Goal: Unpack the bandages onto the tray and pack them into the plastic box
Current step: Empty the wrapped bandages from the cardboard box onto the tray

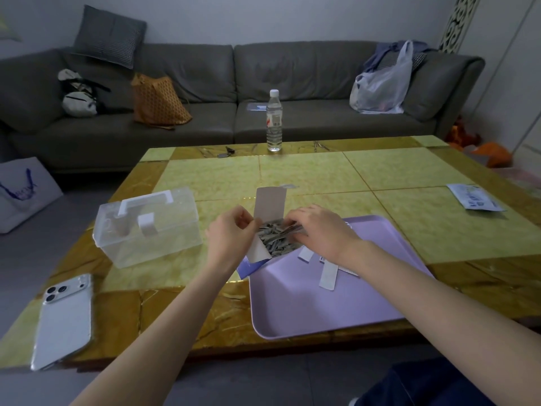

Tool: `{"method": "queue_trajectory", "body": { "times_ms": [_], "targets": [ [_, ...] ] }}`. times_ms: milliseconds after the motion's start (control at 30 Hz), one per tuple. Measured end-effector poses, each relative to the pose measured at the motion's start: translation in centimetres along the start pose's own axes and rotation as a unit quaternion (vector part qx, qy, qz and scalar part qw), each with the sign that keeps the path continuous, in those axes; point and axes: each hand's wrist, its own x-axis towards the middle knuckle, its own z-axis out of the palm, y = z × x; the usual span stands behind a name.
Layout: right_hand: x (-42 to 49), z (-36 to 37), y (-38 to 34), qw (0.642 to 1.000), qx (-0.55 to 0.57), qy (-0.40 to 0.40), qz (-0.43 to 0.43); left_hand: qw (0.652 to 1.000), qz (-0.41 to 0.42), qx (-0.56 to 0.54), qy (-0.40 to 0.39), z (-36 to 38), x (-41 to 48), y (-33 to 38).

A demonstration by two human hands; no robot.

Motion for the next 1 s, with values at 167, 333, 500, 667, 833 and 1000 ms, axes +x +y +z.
{"method": "queue_trajectory", "body": {
  "times_ms": [167, 333, 500, 667, 833, 1000],
  "targets": [
    [0.0, 0.9, -0.5, 0.998, 0.05, -0.002, 0.023, 1.0, -0.008, 0.0, -0.001, -0.2, 0.2, 0.0],
    [-0.7, -0.8, -0.1, 0.992, 0.081, 0.093, 0.023, 0.999, -0.012, 0.023, 0.019, -1.4, 1.2, -1.1],
    [-1.8, -2.0, 2.3, 0.987, 0.019, 0.126, 0.1, 0.998, -0.014, 0.022, 0.062, -3.1, 2.1, -1.6],
    [-1.5, -0.6, 1.7, 0.99, -0.045, 0.016, 0.134, 0.996, -0.006, 0.025, 0.08, -3.9, 2.5, -1.2],
    [-0.3, 0.4, 0.8, 0.995, 0.001, 0.055, 0.088, 0.998, -0.009, 0.012, 0.069, -3.8, 1.9, -0.8],
    [0.4, 0.3, 1.0, 0.985, -0.065, 0.088, 0.133, 0.998, -0.006, 0.007, 0.063, -3.7, 1.6, -0.9]
  ]
}}
